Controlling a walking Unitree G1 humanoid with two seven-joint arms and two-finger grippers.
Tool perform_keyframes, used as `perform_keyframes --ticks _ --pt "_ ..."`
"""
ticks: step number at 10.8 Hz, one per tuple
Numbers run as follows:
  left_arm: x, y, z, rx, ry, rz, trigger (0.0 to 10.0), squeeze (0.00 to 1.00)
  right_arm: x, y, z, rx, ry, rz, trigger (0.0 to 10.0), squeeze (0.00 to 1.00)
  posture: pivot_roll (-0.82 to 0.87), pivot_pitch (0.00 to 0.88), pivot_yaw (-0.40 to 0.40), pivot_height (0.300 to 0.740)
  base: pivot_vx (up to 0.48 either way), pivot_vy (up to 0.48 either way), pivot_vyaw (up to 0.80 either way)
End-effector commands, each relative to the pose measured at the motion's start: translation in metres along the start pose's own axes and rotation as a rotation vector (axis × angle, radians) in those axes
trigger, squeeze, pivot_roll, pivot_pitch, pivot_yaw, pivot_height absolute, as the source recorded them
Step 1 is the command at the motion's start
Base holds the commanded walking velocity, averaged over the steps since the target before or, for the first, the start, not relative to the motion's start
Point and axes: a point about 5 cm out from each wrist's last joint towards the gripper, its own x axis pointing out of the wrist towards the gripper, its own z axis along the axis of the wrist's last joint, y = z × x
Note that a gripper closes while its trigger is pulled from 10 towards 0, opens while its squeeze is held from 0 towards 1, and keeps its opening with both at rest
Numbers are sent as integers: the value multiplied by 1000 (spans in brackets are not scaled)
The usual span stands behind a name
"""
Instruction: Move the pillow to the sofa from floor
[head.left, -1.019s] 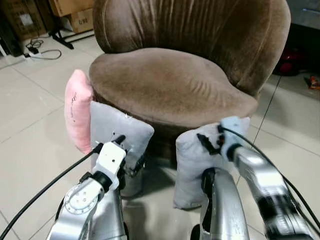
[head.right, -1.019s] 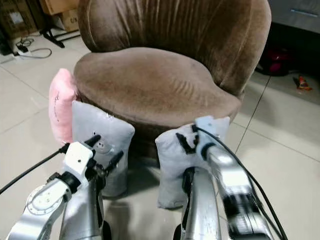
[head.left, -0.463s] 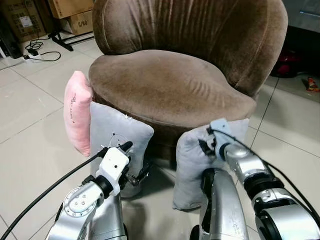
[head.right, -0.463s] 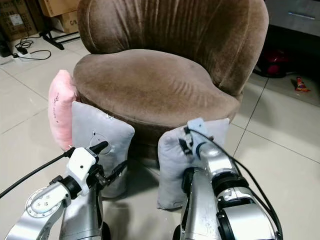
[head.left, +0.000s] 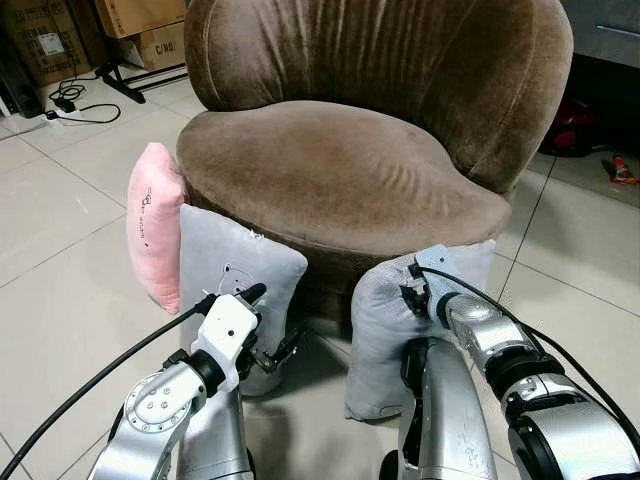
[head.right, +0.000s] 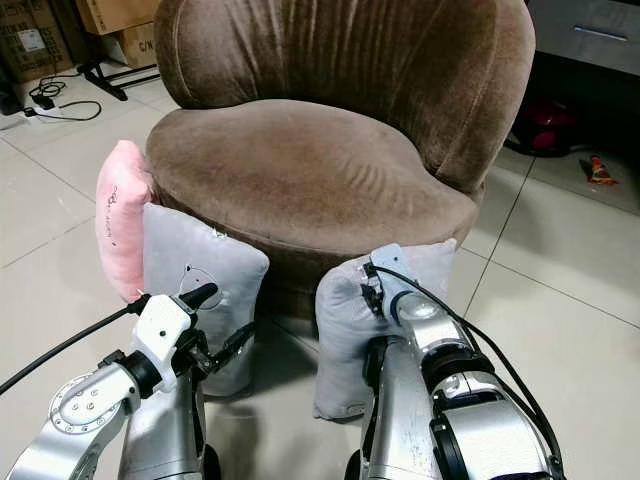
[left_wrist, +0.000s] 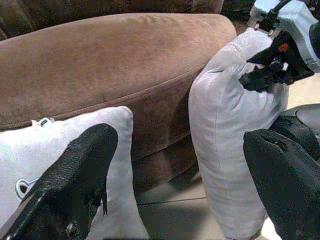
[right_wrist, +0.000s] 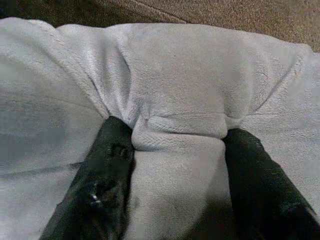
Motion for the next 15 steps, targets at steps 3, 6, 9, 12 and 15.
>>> perform_keyframes --ticks 3,6,9,12,15 --pt "-1 -9 16 14 -22 -33 10000 0 1 1 -16 -7 62 15 0 0 -29 0 -19 391 0 0 0" --pt "7 -32 60 22 -76 -51 10000 0 1 2 -16 -20 54 19 0 0 -32 0 -20 391 0 0 0" --pt "21 -58 94 10 -97 -66 10000 0 1 3 -17 -20 53 26 0 0 -34 0 -22 391 0 0 0" --pt "31 15 93 -181 -115 471 10000 0 1 5 -12 -15 5 44 0 0 -16 0 -78 391 0 0 0" --pt "20 76 27 -74 -11 521 10000 0 1 8 -10 -68 4 85 0 0 7 0 -127 391 0 0 0"
